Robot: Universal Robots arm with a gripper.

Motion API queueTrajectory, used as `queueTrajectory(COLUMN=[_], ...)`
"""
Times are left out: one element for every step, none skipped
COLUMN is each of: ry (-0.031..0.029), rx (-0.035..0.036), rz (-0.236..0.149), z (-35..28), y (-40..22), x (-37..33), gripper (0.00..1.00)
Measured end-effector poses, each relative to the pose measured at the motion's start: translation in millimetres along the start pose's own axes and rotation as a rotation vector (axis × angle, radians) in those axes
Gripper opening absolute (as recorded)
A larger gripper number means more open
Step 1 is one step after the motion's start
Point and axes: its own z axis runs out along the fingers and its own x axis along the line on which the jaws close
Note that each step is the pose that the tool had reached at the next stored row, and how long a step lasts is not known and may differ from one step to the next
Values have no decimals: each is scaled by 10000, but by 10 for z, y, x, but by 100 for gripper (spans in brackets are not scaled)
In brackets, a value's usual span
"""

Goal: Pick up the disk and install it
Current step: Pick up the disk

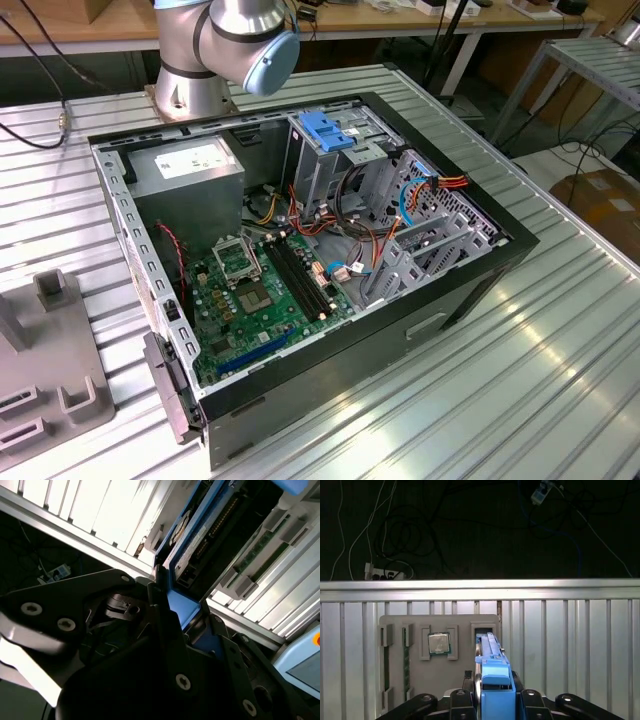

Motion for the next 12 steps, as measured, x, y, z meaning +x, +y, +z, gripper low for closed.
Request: queueTrajectory(ry=[0, 0, 0, 0, 0, 0, 0, 0, 0, 0, 0, 0], rx=[0, 0, 0, 0, 0, -1, -1, -1, 0, 0, 0, 0], rz=[0, 0, 0, 0, 0, 0, 0, 0, 0, 0, 0, -1], z=[-7, -15, -20, -26, -31, -38, -44, -50, -62, -67, -75, -91], y=[0, 0, 0, 0, 0, 0, 0, -1, 0, 0, -1, -1], x=[0, 0, 0, 0, 0, 0, 0, 0, 0, 0, 0, 0], gripper=[37, 37, 37, 37, 37, 37, 37, 37, 37, 37, 37, 37])
